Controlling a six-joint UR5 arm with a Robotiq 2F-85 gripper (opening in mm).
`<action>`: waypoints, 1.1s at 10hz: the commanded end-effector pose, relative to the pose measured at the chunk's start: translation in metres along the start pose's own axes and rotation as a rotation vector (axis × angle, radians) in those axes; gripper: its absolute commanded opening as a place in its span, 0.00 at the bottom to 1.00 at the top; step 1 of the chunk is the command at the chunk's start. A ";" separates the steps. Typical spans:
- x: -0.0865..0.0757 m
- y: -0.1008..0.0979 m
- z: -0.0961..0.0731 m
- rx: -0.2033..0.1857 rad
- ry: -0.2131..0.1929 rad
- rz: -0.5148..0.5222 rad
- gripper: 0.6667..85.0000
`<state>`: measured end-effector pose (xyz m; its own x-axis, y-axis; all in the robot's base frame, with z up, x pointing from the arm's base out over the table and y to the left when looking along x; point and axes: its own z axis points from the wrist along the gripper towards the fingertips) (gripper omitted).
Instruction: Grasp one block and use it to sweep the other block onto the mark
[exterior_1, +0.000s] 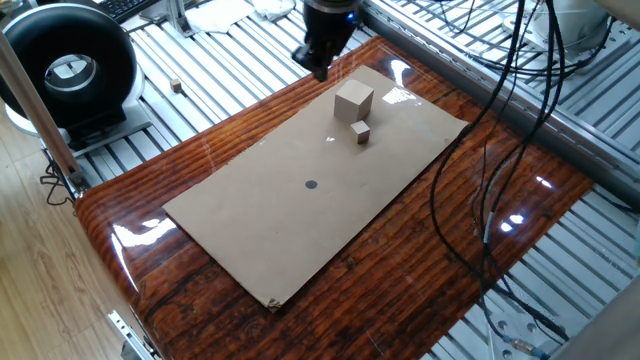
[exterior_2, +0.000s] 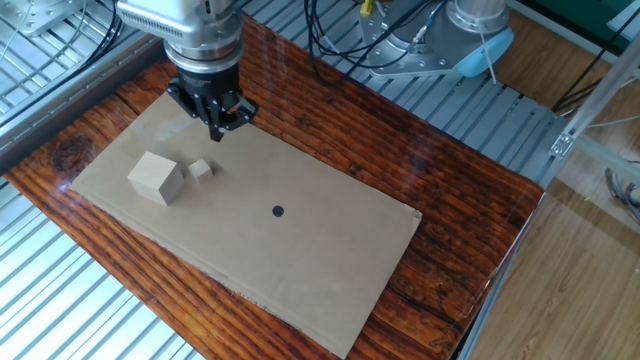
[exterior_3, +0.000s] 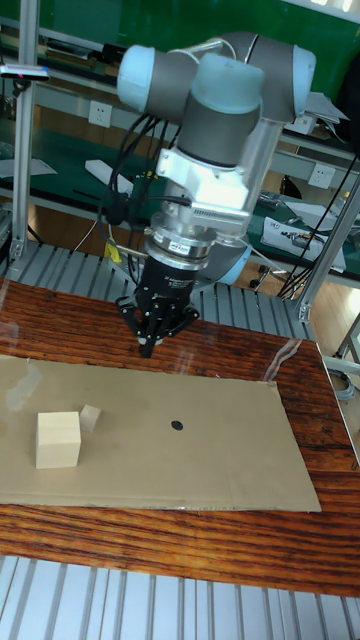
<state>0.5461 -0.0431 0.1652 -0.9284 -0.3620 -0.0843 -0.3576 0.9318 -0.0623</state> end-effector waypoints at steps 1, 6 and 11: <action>-0.002 -0.009 0.006 -0.002 -0.045 -0.048 0.00; -0.005 -0.005 0.006 -0.021 -0.053 0.013 0.00; 0.013 0.001 0.006 -0.039 0.020 0.362 0.00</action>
<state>0.5306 -0.0426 0.1569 -0.9931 -0.1006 -0.0598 -0.1016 0.9947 0.0144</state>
